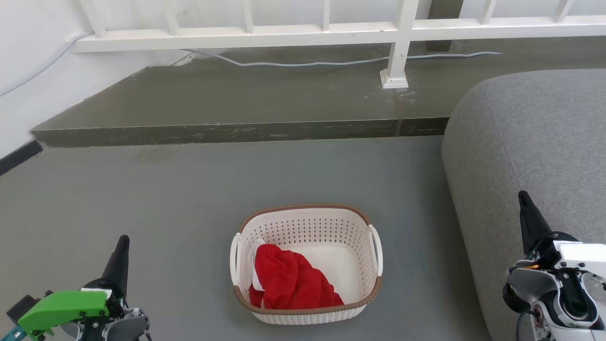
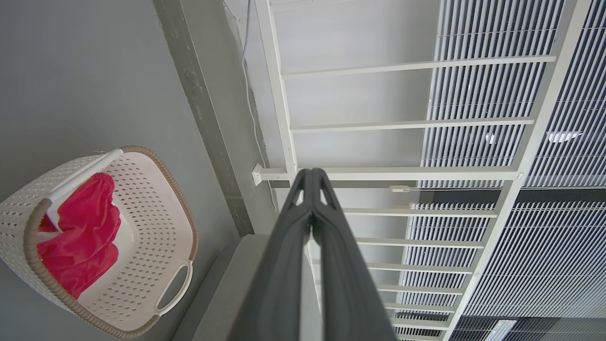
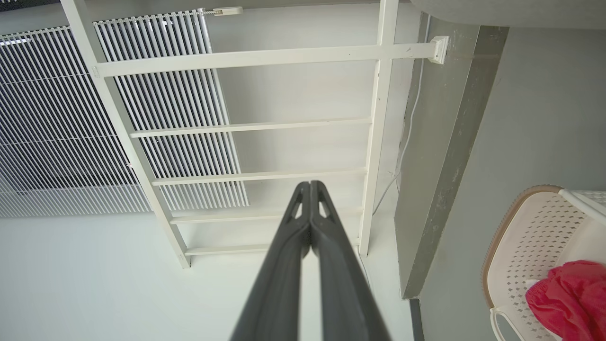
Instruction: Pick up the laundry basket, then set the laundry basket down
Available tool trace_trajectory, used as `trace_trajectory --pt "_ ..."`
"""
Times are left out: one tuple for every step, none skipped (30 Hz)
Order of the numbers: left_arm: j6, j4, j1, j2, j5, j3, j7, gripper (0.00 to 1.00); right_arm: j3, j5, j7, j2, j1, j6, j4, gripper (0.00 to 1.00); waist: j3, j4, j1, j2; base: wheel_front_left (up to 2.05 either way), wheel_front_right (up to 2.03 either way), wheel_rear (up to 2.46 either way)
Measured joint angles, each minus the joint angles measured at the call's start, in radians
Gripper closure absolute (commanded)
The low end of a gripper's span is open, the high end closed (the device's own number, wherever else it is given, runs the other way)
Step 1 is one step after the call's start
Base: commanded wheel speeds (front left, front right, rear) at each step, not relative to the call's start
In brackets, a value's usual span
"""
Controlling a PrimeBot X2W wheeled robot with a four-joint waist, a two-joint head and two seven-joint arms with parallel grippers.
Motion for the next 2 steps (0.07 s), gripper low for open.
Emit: trace_trajectory --pt "0.000 0.000 0.000 0.000 0.000 0.000 0.000 1.00 0.000 0.000 0.000 0.000 0.000 0.000 0.000 1.00 0.000 0.000 0.0000 0.0000 0.00 0.00 0.00" --pt "0.000 0.000 0.000 0.000 0.000 0.000 0.000 1.00 0.000 0.000 0.000 0.000 0.000 0.000 0.000 1.00 0.000 0.000 0.0000 0.0000 0.00 0.00 0.00"
